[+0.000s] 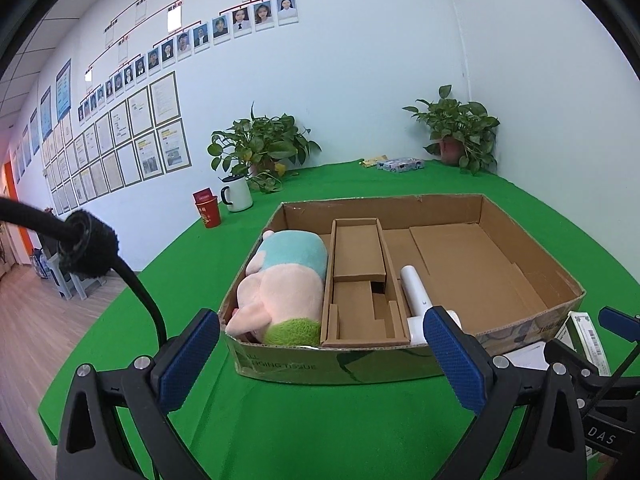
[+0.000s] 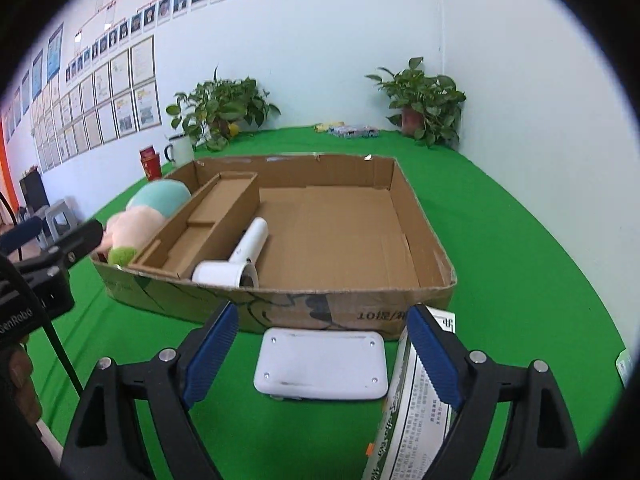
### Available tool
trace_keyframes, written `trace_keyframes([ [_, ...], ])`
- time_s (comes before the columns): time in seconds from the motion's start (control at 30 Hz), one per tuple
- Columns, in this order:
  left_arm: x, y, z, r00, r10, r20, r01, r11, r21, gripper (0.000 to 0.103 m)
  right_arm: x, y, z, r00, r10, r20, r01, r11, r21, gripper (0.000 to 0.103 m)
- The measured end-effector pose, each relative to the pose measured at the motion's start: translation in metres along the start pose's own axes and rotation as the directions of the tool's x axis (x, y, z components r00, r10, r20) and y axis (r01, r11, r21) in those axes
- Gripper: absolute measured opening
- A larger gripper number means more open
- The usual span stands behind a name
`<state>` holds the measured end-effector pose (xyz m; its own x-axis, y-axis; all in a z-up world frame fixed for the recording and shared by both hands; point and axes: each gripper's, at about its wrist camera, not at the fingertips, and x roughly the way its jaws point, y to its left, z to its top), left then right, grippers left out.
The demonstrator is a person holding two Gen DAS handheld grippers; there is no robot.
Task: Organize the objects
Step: 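Open both grippers, release the hair dryer and withdraw from the box, then move the right gripper toward the white rectangular device beside the box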
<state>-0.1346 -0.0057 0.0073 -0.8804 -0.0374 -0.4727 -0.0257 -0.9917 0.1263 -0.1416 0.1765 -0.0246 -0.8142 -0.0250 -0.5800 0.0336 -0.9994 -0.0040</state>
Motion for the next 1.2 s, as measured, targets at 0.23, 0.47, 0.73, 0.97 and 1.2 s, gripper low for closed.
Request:
trace_keyframes([
  [0.23, 0.006, 0.009, -0.007, 0.998, -0.053, -0.029, 0.052, 0.998, -0.036, 0.103, 0.007, 0.005, -0.011, 0.993, 0.092, -0.08, -0.094, 0.996, -0.011, 0.086],
  [0.47, 0.018, 0.016, -0.025, 0.998, 0.019, -0.064, -0.019, 1.0, -0.002, 0.102, -0.001, 0.009, -0.019, 0.991, 0.111, -0.069, -0.114, 0.992, -0.05, 0.086],
  [0.73, 0.039, 0.014, -0.05, 0.982, -0.109, -0.156, 0.108, 0.994, -0.014, 0.034, 0.001, 0.023, -0.032, 0.959, 0.261, -0.106, -0.27, 0.959, -0.081, 0.086],
  [0.97, 0.036, 0.01, -0.055, 0.987, -0.112, -0.118, 0.109, 0.993, -0.034, 0.102, 0.003, 0.034, -0.041, 0.951, 0.279, -0.132, -0.29, 0.954, -0.076, 0.086],
  [1.2, 0.041, 0.007, -0.063, 0.977, -0.145, -0.157, 0.143, 0.989, -0.024, 0.103, -0.001, 0.014, -0.056, 0.966, 0.204, -0.158, -0.222, 0.97, -0.101, 0.086],
])
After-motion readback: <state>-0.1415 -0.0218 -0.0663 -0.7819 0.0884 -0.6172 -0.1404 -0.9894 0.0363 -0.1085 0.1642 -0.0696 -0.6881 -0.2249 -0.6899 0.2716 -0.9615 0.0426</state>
